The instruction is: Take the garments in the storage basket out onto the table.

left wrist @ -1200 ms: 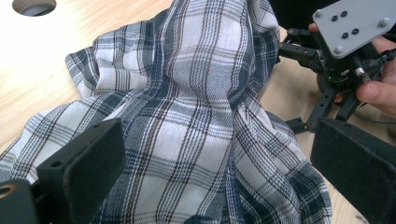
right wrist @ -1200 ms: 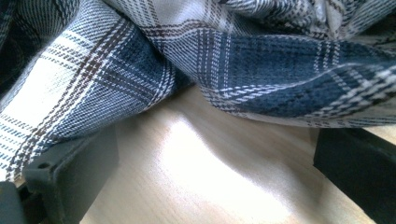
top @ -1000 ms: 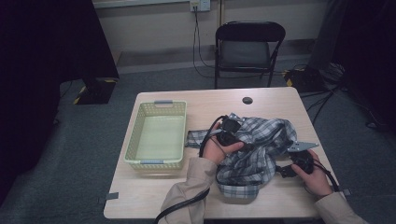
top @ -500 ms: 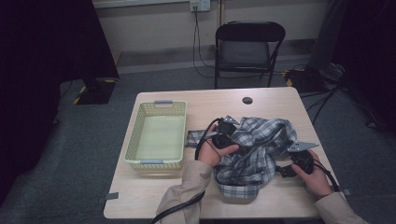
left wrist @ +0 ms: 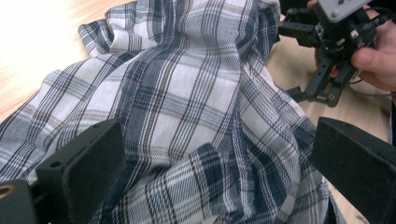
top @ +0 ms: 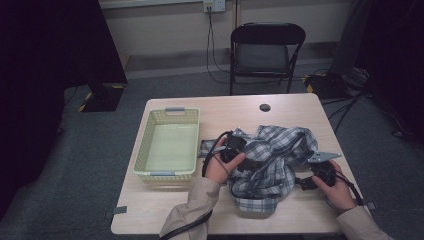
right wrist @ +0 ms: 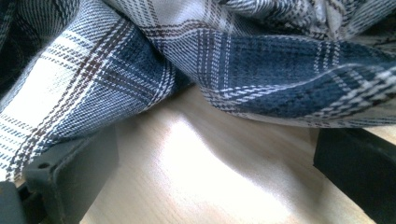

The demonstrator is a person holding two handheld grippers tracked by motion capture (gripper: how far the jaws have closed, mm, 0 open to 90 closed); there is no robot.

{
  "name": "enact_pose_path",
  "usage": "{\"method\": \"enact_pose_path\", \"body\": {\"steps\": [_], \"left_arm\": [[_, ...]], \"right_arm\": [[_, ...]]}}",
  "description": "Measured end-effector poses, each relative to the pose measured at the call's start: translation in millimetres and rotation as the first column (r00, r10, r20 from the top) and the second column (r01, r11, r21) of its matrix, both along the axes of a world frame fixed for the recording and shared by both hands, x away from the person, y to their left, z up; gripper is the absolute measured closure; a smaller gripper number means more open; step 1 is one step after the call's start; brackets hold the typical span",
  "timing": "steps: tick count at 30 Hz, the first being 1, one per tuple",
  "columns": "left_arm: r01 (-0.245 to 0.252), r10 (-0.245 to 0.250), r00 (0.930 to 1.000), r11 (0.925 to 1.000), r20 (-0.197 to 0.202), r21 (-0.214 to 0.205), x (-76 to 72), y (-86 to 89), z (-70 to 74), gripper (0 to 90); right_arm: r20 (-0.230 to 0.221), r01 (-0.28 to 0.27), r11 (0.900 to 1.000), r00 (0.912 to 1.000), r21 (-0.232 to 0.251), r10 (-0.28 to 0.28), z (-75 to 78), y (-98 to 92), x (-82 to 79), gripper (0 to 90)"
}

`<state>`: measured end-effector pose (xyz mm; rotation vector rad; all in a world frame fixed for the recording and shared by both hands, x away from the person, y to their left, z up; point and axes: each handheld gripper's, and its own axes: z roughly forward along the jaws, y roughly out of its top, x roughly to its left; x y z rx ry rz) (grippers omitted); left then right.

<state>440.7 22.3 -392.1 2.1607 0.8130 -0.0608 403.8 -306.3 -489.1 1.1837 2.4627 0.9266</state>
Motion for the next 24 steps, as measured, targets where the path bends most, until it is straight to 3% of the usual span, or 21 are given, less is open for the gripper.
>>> {"method": "enact_pose_path", "body": {"steps": [24], "left_arm": [[0.019, -0.018, 0.9995, 0.9998, -0.024, 0.007, -22.5, 28.2, -21.8, 2.7]], "right_arm": [[0.000, 0.000, 1.0000, 1.0000, 0.000, 0.000, 0.0, 0.0, 0.0, 0.0]]}}
